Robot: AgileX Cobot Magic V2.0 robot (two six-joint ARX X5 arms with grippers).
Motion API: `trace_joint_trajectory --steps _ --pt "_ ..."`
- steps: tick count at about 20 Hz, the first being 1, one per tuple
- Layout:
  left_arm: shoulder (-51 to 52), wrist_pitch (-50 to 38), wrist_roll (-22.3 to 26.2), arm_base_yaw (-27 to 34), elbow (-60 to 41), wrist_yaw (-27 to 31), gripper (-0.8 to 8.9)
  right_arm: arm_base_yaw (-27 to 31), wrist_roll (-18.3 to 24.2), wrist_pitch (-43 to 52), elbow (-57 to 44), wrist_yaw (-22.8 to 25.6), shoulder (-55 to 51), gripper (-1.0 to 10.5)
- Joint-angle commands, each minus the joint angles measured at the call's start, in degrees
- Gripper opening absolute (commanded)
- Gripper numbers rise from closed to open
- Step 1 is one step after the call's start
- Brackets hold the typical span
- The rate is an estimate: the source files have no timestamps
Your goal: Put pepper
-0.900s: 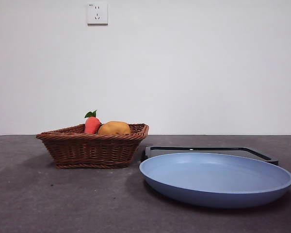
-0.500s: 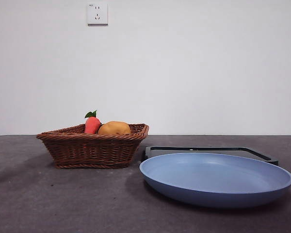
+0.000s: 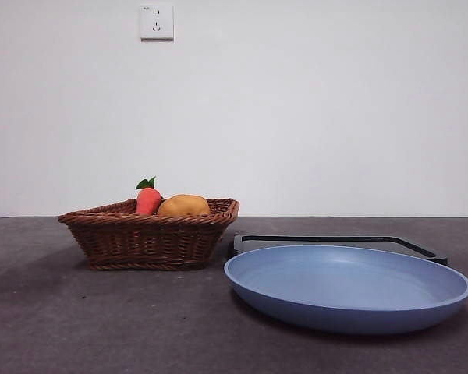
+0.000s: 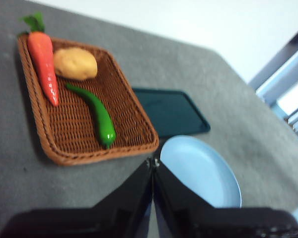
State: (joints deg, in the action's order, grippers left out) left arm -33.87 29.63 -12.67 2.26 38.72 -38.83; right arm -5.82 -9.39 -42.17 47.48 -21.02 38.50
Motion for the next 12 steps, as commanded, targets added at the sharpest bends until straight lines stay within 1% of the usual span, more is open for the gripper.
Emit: trace_joint_trajectory --steps 1,3,4,5,6,7,9,10,12 --pt "-2.47 5.77 7.67 -0.87 4.20 -0.42 0.07 -1.57 8.59 -5.90 5.68 -0.07 3.72 0.1" --pt "-4.00 11.45 11.10 -2.19 7.87 0.00 0.07 -3.43 12.24 -11.98 9.97 0.15 6.82 0.1" --pt "-4.39 13.66 12.13 -2.97 9.51 0.83 0.07 -4.33 13.35 -14.40 11.45 0.42 7.87 0.1" --pt "-4.48 15.17 12.98 -3.82 10.78 2.89 0.07 -5.20 14.34 -16.33 12.41 0.63 8.52 0.1" --pt "-4.48 16.55 13.20 -4.66 11.82 5.57 0.07 -5.92 15.06 -17.86 12.85 1.84 8.81 0.1" --pt "-4.48 18.23 14.23 -5.44 12.79 7.96 0.07 -6.73 15.50 -19.23 12.92 4.59 8.81 0.1" --pt "-4.48 19.85 14.43 -6.58 13.51 12.39 0.07 -7.58 15.52 -21.38 12.92 9.77 8.81 0.1" --pt "-4.48 20.15 14.43 -6.95 13.51 13.35 0.07 -7.76 15.54 -21.81 12.92 11.17 8.79 0.1" --pt "-4.48 20.11 14.38 -7.17 13.51 13.20 0.06 -7.76 15.67 -21.81 12.92 10.51 8.70 0.1"
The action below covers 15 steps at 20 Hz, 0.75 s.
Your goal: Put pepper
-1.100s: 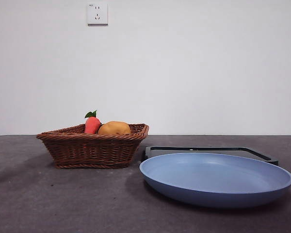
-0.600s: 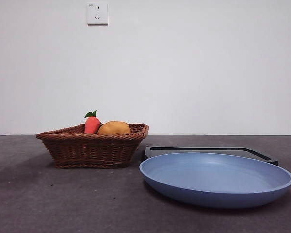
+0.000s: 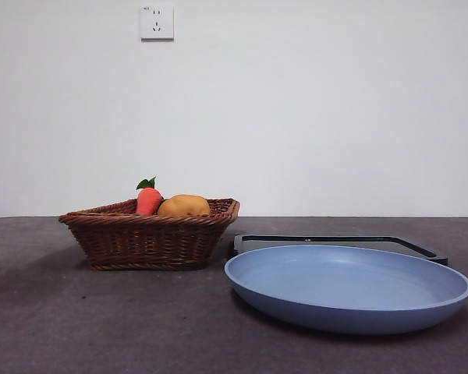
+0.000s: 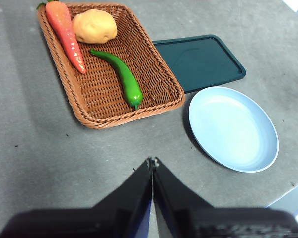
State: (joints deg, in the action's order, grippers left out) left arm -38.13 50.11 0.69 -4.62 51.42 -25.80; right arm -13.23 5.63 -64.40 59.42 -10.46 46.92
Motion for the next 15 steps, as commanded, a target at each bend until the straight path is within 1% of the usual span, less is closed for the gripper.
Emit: trace_joint_trajectory --steps 1,4,5,6,7,8,9,10,12,15 --pt "-0.22 -0.35 1.03 -0.28 0.81 0.17 0.06 -0.35 0.68 0.42 0.98 -0.04 0.28 0.1" --pt "-0.22 -0.37 0.81 -0.28 0.81 -0.66 0.17 -0.35 0.57 0.52 0.98 -0.07 0.31 0.2" --pt "-0.22 -0.46 0.81 -0.28 0.81 -1.36 0.73 -0.35 0.35 0.59 0.98 -0.04 0.33 0.4" --pt "-0.22 -0.79 0.81 -0.28 0.81 -1.44 1.71 -0.35 0.20 0.74 0.98 -0.07 0.33 1.2" --pt "-0.22 -1.27 0.81 -0.28 0.81 -1.44 2.98 -0.35 0.09 0.92 0.98 -0.04 0.33 2.4" --pt "-0.22 -1.70 0.79 -0.28 0.81 -1.81 3.76 -0.35 -0.59 1.05 0.98 -0.07 0.33 3.2" --pt "-0.22 -2.01 0.79 -0.28 0.81 -3.13 3.82 -0.35 -1.18 1.20 0.98 -0.13 0.42 3.6" --pt "-0.22 -2.19 0.55 -0.28 0.81 -4.57 3.82 -0.35 -1.16 1.42 0.98 -0.13 0.79 3.6" --pt "-0.22 -2.47 -0.66 -0.28 0.81 -4.87 3.81 -0.35 -1.53 1.86 0.98 -0.13 2.05 3.6" --pt "-0.22 -2.49 -1.03 -0.28 0.81 -6.19 3.79 -0.35 -2.19 3.69 0.98 -0.15 5.55 3.6"
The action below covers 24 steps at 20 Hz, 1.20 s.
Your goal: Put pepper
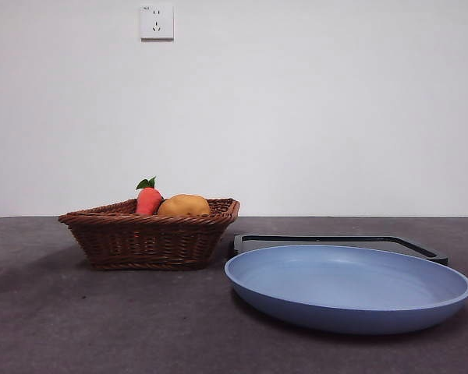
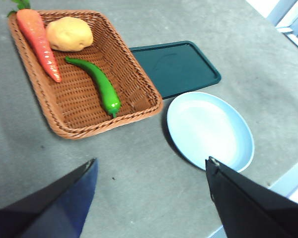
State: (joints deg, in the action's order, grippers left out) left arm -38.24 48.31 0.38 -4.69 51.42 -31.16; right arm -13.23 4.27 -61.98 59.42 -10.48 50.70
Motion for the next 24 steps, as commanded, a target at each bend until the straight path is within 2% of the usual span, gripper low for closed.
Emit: trace_joint_trajectory --steps 1,5,10,15,24 --pt "-0.11 -0.70 -0.85 -0.22 0.81 -0.81 3.79 -0.35 -0.83 2.47 0.98 -0.15 3.69 3.6" --pt "-0.11 -0.68 -0.85 -0.22 0.81 -0.83 3.79 -0.35 -0.81 6.73 0.98 -3.32 13.99 3.6" --pt "-0.11 -0.68 -0.85 -0.22 0.81 -0.83 3.79 -0.35 -0.72 12.41 0.98 -3.15 28.20 3.5" --pt "-0.11 -0.68 -0.85 -0.22 0.81 -0.74 3.79 -0.52 1.25 17.11 0.98 -3.30 39.45 3.5" --pt "-0.11 -0.66 -1.05 -0.22 0.81 -0.52 3.79 -0.52 1.81 22.16 0.98 -5.07 46.66 2.4"
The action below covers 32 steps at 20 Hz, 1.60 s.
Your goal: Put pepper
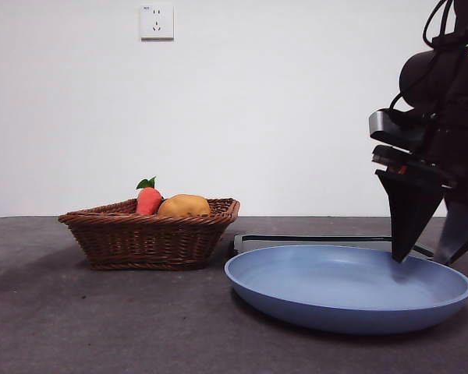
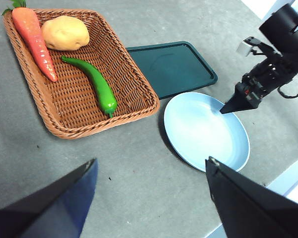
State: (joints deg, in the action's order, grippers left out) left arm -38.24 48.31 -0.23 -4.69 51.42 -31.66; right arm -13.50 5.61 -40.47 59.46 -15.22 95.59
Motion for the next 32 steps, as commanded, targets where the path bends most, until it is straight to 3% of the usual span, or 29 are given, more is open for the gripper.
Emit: trace_joint_trajectory --steps 1,4,8,15,19,24,27,32 --pt "-0.11 -0.66 -0.72 -0.22 0.81 -0.02 3.79 -0.28 0.46 0.90 0.94 -0.39 2.32 2.3" --pt "-0.11 -0.66 -0.87 -0.22 0.81 -0.02 3.79 -0.28 0.44 1.25 0.94 -1.38 4.07 1.8" --pt "-0.33 -0.68 -1.09 -0.22 0.81 0.17 3.76 -0.42 0.15 1.73 0.94 -1.40 4.28 0.1" --pt "-8.57 -6.03 -3.21 -4.92 0.83 3.58 3.75 -0.39 -3.87 -1.55 0.94 -1.40 -4.85 0.1" --pt "-19.54 -13.44 -4.90 -13.11 3.52 11.89 3.75 -0.35 -6.47 -5.31 0.94 -1.22 -17.73 0.1" --pt "-39.47 -13.94 -4.24 -20.57 16.28 22.91 3.74 -0.35 -9.38 -9.73 0.94 -1.20 -31.26 0.1" --pt "-50.84 -12.90 -4.04 -21.99 24.55 27.21 3.75 -0.35 -10.95 -10.88 0.94 -1.11 -38.18 0.1" --pt "-64.32 -12.61 -4.02 -21.97 33.03 29.51 3.74 -0.35 -13.40 -12.55 0.94 -0.90 -45.88 0.1"
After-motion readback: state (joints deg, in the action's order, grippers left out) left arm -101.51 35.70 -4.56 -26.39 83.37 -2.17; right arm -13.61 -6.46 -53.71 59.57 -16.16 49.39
